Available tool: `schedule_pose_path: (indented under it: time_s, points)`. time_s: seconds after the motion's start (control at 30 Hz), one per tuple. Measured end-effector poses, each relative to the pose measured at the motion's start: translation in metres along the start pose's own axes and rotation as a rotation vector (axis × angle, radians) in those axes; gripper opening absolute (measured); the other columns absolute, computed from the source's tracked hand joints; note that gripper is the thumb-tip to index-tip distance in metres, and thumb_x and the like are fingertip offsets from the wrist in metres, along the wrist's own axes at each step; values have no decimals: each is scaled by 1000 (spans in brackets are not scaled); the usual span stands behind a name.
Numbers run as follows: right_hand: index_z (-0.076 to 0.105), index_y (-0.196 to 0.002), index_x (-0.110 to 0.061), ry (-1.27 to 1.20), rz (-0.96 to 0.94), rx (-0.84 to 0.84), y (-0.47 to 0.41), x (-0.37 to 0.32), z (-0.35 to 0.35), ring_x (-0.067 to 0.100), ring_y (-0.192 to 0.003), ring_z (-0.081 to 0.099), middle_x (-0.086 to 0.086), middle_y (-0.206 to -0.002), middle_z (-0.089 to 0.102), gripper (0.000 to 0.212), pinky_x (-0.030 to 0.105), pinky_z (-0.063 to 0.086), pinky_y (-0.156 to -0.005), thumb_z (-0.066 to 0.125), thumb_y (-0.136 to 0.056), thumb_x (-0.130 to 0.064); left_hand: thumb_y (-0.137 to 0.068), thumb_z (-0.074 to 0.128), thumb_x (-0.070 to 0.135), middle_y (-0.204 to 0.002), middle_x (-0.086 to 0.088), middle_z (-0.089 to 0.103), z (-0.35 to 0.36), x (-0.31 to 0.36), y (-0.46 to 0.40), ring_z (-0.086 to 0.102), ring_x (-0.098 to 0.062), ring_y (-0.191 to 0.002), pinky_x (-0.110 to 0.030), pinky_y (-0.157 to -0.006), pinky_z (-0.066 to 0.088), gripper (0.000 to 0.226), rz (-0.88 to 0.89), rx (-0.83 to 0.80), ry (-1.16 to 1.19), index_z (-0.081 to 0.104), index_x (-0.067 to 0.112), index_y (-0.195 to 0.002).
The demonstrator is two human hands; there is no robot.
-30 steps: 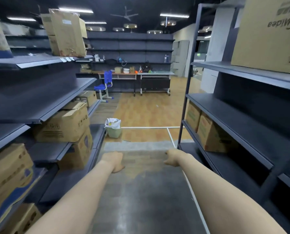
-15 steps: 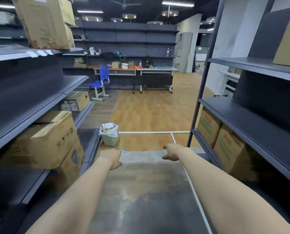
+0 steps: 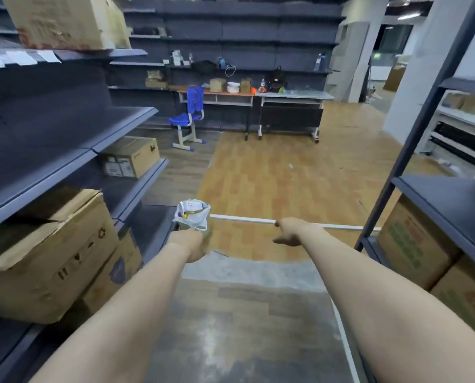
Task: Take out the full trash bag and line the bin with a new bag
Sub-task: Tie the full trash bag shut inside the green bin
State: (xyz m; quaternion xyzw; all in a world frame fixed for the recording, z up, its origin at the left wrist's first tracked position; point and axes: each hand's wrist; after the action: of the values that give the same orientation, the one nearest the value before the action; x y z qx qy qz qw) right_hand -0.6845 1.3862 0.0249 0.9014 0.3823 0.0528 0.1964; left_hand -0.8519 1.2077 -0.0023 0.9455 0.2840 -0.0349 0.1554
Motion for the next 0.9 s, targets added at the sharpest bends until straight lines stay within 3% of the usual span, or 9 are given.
schedule_pose_path:
  time_s: [0.2, 0.4, 0.53, 0.6, 0.7, 0.9]
  points:
    - [43, -137, -10, 69, -94, -9, -147, 17, -58, 28, -121, 51, 10, -135, 51, 51, 37, 44, -100, 53, -93, -36, -88, 47, 38, -132, 5, 53, -26, -5, -129, 55, -25, -113, -32, -81, 45, 51, -104, 13, 196, 37, 30, -138]
    - [44, -136, -10, 104, -180, -53, -264, 11, -93, 28, -123, 51, 11, -137, 50, 51, 38, 44, -102, 53, -92, -34, -92, 45, 33, -121, -2, 56, -39, -25, -224, 56, -23, -108, -28, -69, 37, 37, -176, -87, 147, 49, 18, -125]
    - [42, -138, -9, 148, -239, -63, -356, 2, -115, 28, -125, 49, 11, -140, 48, 52, 38, 42, -103, 52, -93, -32, -91, 45, 29, -112, -2, 56, -42, -52, -298, 54, -23, -92, -25, -58, 33, 32, -260, -104, 159, 51, 16, -120]
    - [37, -143, -10, 163, -262, -62, -396, -3, -129, 28, -130, 45, 11, -144, 43, 56, 36, 40, -105, 52, -93, -32, -92, 44, 28, -113, -3, 55, -47, -64, -333, 54, -24, -93, -25, -63, 34, 35, -289, -98, 169, 47, 13, -124]
    - [33, -144, -11, 167, -297, -76, -469, -12, -156, 27, -133, 42, 9, -148, 40, 60, 35, 38, -107, 53, -93, -33, -95, 42, 28, -125, -4, 51, -61, -85, -396, 54, -23, -111, -28, -74, 37, 34, -336, -111, 183, 46, 13, -125]
    - [31, -146, -12, 216, -366, -101, -591, -20, -197, 26, -136, 38, 11, -149, 37, 62, 34, 35, -108, 53, -94, -37, -96, 41, 37, -129, -6, 49, -82, -114, -499, 54, -24, -114, -31, -79, 39, 40, -407, -135, 240, 46, 15, -128]
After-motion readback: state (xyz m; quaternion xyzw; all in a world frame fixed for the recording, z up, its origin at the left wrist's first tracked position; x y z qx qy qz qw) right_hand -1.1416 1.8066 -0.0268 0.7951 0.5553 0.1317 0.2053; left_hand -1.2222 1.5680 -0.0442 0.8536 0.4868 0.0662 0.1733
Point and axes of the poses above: each hand's wrist, its own y-axis away from the middle knuckle, its own z-axis out of the palm, x = y × z
